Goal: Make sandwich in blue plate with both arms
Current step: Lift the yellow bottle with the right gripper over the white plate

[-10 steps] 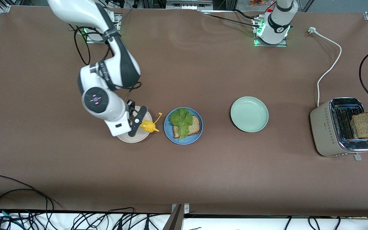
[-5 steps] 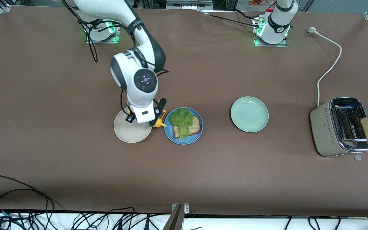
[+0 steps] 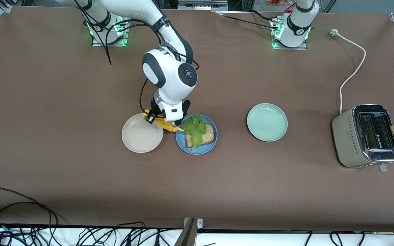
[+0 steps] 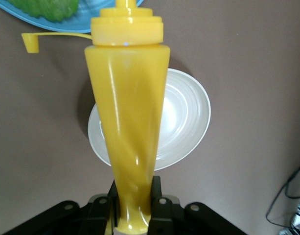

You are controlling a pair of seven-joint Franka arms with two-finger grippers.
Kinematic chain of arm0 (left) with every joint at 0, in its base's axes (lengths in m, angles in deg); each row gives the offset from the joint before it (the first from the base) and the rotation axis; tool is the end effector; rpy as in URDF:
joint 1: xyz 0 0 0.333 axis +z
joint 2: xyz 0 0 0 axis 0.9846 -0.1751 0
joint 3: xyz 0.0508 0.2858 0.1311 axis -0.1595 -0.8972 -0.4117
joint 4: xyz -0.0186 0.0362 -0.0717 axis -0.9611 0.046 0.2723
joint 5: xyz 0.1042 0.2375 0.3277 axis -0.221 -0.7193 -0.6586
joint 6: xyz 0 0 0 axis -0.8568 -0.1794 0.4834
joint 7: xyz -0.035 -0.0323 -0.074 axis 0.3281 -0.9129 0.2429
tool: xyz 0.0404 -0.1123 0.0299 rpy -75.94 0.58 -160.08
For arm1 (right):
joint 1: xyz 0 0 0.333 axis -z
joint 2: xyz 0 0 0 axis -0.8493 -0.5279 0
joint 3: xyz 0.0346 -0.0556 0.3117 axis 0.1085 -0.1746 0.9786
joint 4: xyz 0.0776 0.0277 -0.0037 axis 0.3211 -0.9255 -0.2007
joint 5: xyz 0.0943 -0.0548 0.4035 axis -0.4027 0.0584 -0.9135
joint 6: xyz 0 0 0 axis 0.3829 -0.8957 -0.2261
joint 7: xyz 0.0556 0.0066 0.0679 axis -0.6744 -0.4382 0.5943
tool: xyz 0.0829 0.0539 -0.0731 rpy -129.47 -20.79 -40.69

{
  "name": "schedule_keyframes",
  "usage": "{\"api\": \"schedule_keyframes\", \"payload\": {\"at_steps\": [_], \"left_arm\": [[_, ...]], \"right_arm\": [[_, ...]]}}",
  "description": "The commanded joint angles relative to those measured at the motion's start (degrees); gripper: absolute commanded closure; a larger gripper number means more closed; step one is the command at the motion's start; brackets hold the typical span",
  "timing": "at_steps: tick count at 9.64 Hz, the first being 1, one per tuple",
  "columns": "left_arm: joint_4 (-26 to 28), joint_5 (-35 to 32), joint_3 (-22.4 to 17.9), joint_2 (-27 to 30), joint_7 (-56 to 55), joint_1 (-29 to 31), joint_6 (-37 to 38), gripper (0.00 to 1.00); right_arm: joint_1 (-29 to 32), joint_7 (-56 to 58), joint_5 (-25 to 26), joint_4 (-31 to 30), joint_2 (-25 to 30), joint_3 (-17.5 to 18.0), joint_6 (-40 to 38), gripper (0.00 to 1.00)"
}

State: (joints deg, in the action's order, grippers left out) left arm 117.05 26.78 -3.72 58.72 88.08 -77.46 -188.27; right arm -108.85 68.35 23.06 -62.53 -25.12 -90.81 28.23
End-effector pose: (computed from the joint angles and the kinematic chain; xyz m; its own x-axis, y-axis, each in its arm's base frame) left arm 0.6083 0.2465 0.5182 0.9502 -0.0461 0.3081 -0.0275 -0.9975 -0.0644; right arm 0.5682 0.4257 0.2933 0.4244 0.7992 -0.4255 0.9014 -0.3284 0.2823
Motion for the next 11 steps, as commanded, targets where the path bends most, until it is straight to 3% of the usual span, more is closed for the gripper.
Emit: {"api": "schedule_keyframes", "payload": {"at_steps": [1,7,8,9,11], "left_arm": [[0.04,0.94,1.15,2.65,1.93,0.0,3.3,1.0],[-0.74,1.03,1.85,2.66,1.23,0.0,3.48,1.0],[-1.09,1.12,2.47,2.75,1.23,0.09,3.48,1.0],[-1.1,1.12,2.73,2.83,1.23,0.09,4.09,1.0],[-1.1,1.12,3.87,4.15,1.23,0.35,4.53,1.0]], "right_arm": [[-1.93,-2.67,5.03,-0.27,-1.42,-0.79,-0.67,1.0],[-0.89,-1.19,9.09,-2.03,-0.64,-0.35,0.03,1.0],[3.13,1.26,6.47,-2.12,1.81,1.04,0.73,1.0],[9.34,5.38,-0.78,-2.12,4.35,4.1,1.6,1.0],[18.07,17.05,-15.98,-2.12,8.32,5.19,1.7,1.0]]}}
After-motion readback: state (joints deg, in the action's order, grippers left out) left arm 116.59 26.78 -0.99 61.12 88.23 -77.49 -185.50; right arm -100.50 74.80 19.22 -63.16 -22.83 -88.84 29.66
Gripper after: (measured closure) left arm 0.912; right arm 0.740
